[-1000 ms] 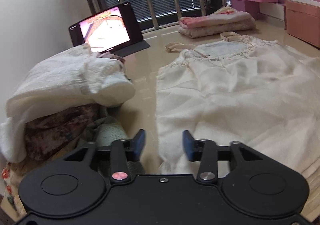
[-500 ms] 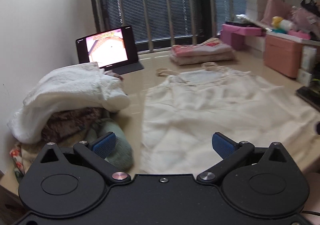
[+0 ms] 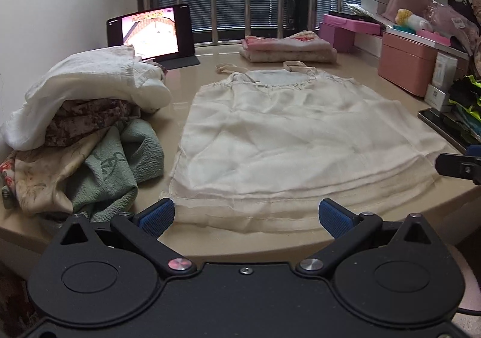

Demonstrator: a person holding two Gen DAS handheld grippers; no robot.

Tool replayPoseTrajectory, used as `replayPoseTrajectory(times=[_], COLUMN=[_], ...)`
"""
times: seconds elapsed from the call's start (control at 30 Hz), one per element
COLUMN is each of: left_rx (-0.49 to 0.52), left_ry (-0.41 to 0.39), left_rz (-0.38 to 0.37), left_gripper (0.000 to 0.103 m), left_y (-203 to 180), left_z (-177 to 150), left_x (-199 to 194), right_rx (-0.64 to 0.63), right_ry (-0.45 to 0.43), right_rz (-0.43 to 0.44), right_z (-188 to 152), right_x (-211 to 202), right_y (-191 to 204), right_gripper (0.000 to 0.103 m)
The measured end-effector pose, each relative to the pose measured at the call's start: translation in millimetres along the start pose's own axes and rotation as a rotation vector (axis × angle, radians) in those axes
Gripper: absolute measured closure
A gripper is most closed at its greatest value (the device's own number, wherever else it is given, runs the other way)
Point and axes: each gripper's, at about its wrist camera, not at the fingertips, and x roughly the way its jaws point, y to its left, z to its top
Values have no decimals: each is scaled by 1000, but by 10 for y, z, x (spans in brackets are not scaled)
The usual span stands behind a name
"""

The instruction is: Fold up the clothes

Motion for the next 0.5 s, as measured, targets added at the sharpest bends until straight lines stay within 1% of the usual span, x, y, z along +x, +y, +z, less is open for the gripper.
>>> replayPoseTrajectory(times=[0.13, 0.37, 0.5], left_rx=[-18, -16, -16], left_ry=[-6, -16, -24], left_rz=[-4, -13, -9], left_gripper=[0, 0, 0], left_y=[13, 23, 31], left_z=[5, 15, 36], left_x=[9, 23, 50], right_rx=[7, 9, 24], right_ry=[10, 30, 43], right_rz=[-3, -4, 15], right_z=[3, 12, 43], right_x=[14, 53, 82], right_y=[13, 42, 62], right_gripper=[0, 0, 0])
